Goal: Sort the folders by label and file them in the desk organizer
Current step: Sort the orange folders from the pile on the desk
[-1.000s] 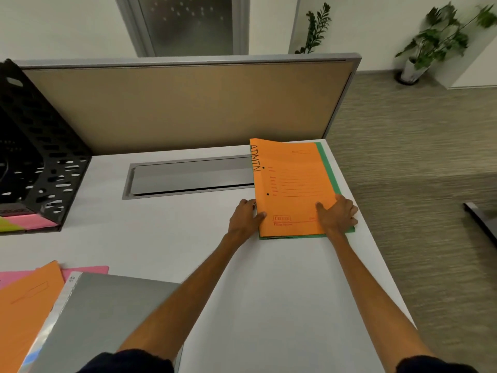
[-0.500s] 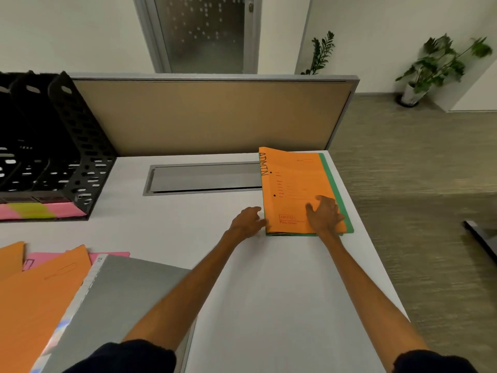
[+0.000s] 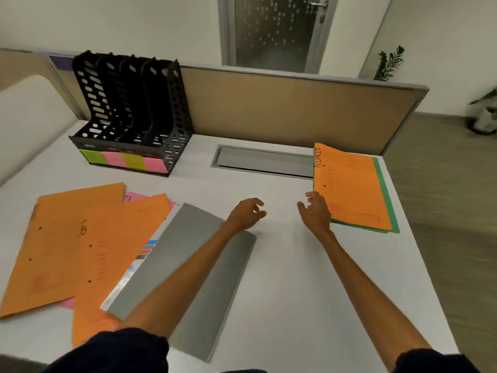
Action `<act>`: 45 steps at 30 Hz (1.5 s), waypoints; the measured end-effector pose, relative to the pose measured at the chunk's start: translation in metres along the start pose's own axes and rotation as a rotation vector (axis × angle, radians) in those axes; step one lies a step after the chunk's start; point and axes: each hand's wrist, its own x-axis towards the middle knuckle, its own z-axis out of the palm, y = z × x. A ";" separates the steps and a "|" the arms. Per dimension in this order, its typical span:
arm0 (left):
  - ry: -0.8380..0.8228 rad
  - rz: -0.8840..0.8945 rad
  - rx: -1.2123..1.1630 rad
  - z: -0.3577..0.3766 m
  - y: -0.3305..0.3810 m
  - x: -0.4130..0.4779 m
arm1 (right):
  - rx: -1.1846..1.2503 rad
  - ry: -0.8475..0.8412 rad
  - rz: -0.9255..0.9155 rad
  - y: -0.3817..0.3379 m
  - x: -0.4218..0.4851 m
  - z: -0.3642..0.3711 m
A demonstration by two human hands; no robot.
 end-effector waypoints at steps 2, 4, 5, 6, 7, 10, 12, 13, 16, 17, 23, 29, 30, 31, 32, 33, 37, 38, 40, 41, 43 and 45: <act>0.035 -0.040 -0.014 -0.014 -0.022 -0.018 | 0.010 -0.062 -0.028 -0.012 -0.014 0.020; 0.088 -0.077 -0.017 -0.030 -0.045 -0.035 | -0.017 -0.122 -0.055 -0.026 -0.027 0.039; 0.121 -0.103 -0.023 -0.039 -0.057 -0.044 | -0.022 -0.144 -0.062 -0.033 -0.034 0.049; 0.153 -0.133 -0.030 -0.047 -0.069 -0.053 | -0.018 -0.160 -0.067 -0.040 -0.041 0.057; 0.184 -0.163 -0.035 -0.055 -0.080 -0.061 | -0.011 -0.171 -0.075 -0.047 -0.048 0.066; 0.275 -0.224 -0.038 -0.076 -0.109 -0.081 | -0.020 -0.204 -0.104 -0.069 -0.068 0.089; 0.323 -0.231 -0.029 -0.089 -0.127 -0.094 | -0.031 -0.228 -0.124 -0.086 -0.080 0.103; 0.341 -0.233 -0.025 -0.096 -0.136 -0.101 | -0.037 -0.239 -0.140 -0.096 -0.086 0.110; 0.380 -0.234 -0.027 -0.116 -0.163 -0.123 | -0.054 -0.255 -0.183 -0.129 -0.102 0.132; 0.389 -0.237 -0.038 -0.123 -0.171 -0.129 | -0.055 -0.259 -0.190 -0.140 -0.108 0.140; 0.412 -0.268 -0.043 -0.162 -0.225 -0.166 | -0.022 -0.280 -0.283 -0.201 -0.148 0.195; 0.419 -0.305 -0.045 -0.186 -0.270 -0.197 | -0.045 -0.289 -0.348 -0.229 -0.185 0.237; 0.421 -0.309 -0.051 -0.188 -0.276 -0.200 | -0.052 -0.287 -0.345 -0.230 -0.190 0.241; 0.419 -0.309 -0.055 -0.189 -0.281 -0.202 | -0.061 -0.280 -0.339 -0.231 -0.194 0.245; 0.413 -0.308 -0.059 -0.190 -0.285 -0.205 | -0.067 -0.270 -0.328 -0.231 -0.198 0.248; 0.405 -0.306 -0.063 -0.190 -0.287 -0.206 | -0.071 -0.260 -0.315 -0.230 -0.201 0.250; 0.376 -0.296 -0.039 -0.181 -0.293 -0.210 | -0.105 -0.208 -0.266 -0.219 -0.213 0.254; 0.371 -0.298 -0.023 -0.178 -0.293 -0.212 | -0.108 -0.188 -0.251 -0.215 -0.216 0.254; 0.371 -0.304 0.002 -0.171 -0.292 -0.213 | -0.103 -0.147 -0.223 -0.207 -0.223 0.253; 0.375 -0.312 0.019 -0.167 -0.291 -0.212 | -0.100 -0.128 -0.211 -0.202 -0.227 0.251; 0.398 -0.343 0.075 -0.158 -0.288 -0.212 | -0.112 -0.105 -0.201 -0.193 -0.232 0.247; 0.422 -0.365 0.112 -0.148 -0.284 -0.210 | -0.134 -0.091 -0.189 -0.184 -0.234 0.240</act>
